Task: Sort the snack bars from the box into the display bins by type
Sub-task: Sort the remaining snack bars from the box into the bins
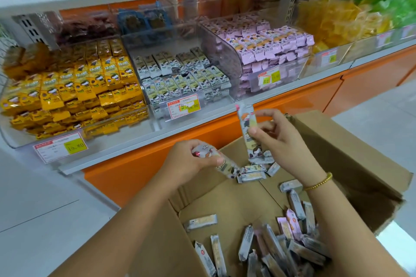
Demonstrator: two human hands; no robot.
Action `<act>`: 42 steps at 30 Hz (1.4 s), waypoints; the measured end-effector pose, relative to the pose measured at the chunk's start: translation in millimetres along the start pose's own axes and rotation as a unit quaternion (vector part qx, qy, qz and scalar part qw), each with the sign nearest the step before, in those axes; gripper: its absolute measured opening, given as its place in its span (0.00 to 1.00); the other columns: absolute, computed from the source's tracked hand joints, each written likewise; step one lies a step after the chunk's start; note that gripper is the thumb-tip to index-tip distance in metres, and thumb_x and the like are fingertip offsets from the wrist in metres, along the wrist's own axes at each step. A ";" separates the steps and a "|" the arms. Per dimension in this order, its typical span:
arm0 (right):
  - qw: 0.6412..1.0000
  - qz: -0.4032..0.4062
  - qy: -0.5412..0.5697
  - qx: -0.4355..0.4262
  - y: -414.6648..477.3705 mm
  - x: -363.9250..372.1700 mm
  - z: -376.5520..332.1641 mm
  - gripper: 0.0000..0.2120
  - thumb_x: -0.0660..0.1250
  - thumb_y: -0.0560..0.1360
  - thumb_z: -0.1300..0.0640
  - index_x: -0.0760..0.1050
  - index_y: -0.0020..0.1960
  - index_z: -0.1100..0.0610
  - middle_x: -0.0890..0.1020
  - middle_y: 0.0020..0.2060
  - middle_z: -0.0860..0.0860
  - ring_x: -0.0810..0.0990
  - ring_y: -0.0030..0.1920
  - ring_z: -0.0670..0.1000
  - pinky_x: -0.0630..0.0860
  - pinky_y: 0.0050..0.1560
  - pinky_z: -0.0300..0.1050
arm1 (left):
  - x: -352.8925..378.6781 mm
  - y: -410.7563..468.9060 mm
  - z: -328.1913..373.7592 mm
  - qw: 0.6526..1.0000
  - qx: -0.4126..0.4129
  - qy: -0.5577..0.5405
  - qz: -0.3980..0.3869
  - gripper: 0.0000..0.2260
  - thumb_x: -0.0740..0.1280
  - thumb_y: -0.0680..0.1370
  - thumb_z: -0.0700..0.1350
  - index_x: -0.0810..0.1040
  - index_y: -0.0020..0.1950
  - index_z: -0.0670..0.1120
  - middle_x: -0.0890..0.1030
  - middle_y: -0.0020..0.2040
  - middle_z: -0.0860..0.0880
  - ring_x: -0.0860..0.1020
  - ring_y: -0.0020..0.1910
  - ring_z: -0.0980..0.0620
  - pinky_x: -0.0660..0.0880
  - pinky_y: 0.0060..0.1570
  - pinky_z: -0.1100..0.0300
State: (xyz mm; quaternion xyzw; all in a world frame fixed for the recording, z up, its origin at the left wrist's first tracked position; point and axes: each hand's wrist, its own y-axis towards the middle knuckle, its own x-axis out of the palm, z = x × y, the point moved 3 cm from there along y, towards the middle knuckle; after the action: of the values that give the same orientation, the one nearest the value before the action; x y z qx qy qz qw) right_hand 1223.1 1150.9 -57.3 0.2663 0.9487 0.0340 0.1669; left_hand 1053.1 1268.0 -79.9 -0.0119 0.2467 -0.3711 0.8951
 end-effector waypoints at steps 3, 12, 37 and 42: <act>0.993 -0.107 -0.039 -0.004 7.3 13.4 -8.3 0.11 0.69 0.73 0.54 0.72 0.52 0.56 0.81 0.35 0.46 0.75 0.32 0.41 0.73 0.34 0.37 | 6.8 0.5 2.0 0.986 -0.034 -0.158 -0.037 0.07 0.74 0.70 0.40 0.81 0.46 0.44 0.85 0.44 0.47 0.83 0.46 0.49 0.78 0.48 0.60; 0.992 -0.030 -0.092 -0.080 19.4 37.7 -12.7 0.15 0.72 0.72 0.50 0.79 0.56 0.54 0.83 0.49 0.46 0.80 0.45 0.40 0.76 0.45 0.38 | -3.3 5.7 17.7 0.946 -0.049 -0.319 0.008 0.10 0.70 0.73 0.41 0.80 0.53 0.42 0.85 0.46 0.44 0.84 0.46 0.47 0.81 0.45 0.56; 0.902 -0.005 -0.426 0.072 317.5 128.0 -17.4 0.21 0.60 0.79 0.45 0.75 0.60 0.62 0.79 0.57 0.58 0.75 0.61 0.58 0.62 0.67 0.52 | -74.7 44.5 9.0 0.900 0.198 0.294 0.254 0.16 0.66 0.78 0.38 0.77 0.65 0.45 0.79 0.61 0.49 0.75 0.62 0.50 0.58 0.66 0.58; 0.959 -0.065 -0.269 0.059 299.9 111.4 -24.5 0.17 0.59 0.80 0.49 0.73 0.42 0.61 0.76 0.37 0.57 0.75 0.41 0.56 0.68 0.41 0.43 | -72.5 42.1 0.0 0.895 0.230 0.292 0.247 0.18 0.61 0.78 0.43 0.74 0.67 0.44 0.77 0.64 0.50 0.70 0.65 0.56 0.58 0.68 0.55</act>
State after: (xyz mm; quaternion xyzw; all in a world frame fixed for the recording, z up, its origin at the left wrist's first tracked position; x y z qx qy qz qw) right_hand 1273.6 1465.8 -21.5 0.2123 0.8845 -0.1056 0.4019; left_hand 1037.2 1347.1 -57.1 0.3647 0.3996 -0.1710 0.8235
